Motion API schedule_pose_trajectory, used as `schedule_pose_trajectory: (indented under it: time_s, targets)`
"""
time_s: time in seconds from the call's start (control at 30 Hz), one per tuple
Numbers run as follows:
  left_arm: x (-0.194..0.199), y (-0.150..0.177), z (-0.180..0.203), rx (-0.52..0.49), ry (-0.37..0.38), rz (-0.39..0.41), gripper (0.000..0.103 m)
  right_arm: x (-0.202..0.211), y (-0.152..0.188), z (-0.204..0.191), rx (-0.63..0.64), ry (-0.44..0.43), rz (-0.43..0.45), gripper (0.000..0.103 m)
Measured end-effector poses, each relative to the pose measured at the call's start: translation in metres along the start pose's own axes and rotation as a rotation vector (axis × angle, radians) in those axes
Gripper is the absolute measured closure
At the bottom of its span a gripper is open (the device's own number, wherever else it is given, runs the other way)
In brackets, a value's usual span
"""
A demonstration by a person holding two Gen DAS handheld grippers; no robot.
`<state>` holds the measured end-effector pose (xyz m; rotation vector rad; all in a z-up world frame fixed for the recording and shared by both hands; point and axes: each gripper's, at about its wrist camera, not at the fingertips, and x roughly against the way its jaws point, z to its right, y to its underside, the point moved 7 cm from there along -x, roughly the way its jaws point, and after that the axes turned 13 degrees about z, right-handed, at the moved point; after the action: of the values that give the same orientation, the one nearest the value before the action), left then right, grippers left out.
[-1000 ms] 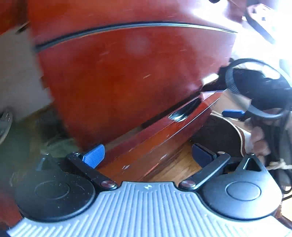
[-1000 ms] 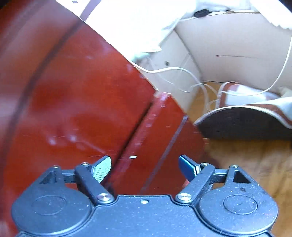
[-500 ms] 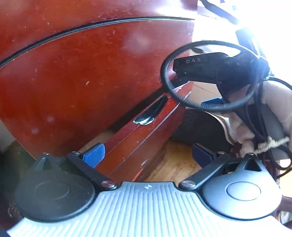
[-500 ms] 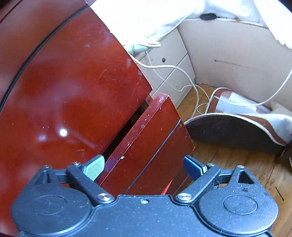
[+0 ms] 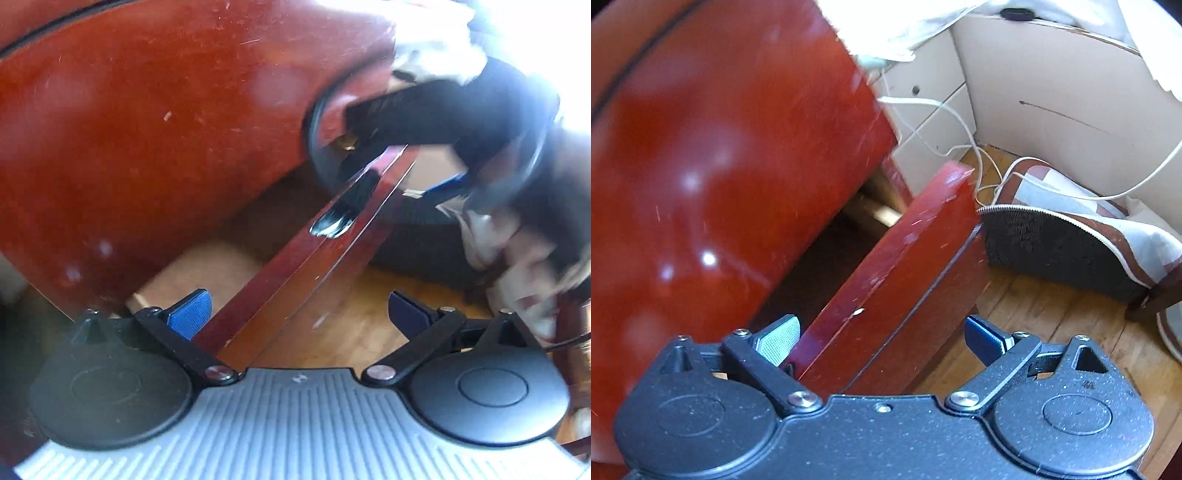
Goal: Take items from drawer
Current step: 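Pull the drawer open by its front edge with the right tool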
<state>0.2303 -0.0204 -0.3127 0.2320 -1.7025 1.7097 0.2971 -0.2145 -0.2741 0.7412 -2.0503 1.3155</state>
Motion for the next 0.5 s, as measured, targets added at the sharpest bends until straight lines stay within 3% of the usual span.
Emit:
schedule_pose_trajectory:
  time_s: [0.13,0.27,0.33,0.5]
  targets:
    - [0.0,0.008,-0.005,0.087,0.084,-0.101,0.0,-0.011,0.016,0.01,0.022,0.02,-0.052,0.007]
    - [-0.004,0.016,-0.007,0.05,0.091,-0.167,0.001,-0.003,0.027,0.028,0.1,0.04,-0.085,0.012]
    - [-0.009,0.016,0.0,0.004,0.084,-0.16,0.001,0.008,0.024,0.033,0.178,0.074,-0.098,0.014]
    - [0.0,0.015,0.022,-0.225,0.058,-0.176,0.001,0.03,0.018,0.043,0.325,0.141,-0.142,0.015]
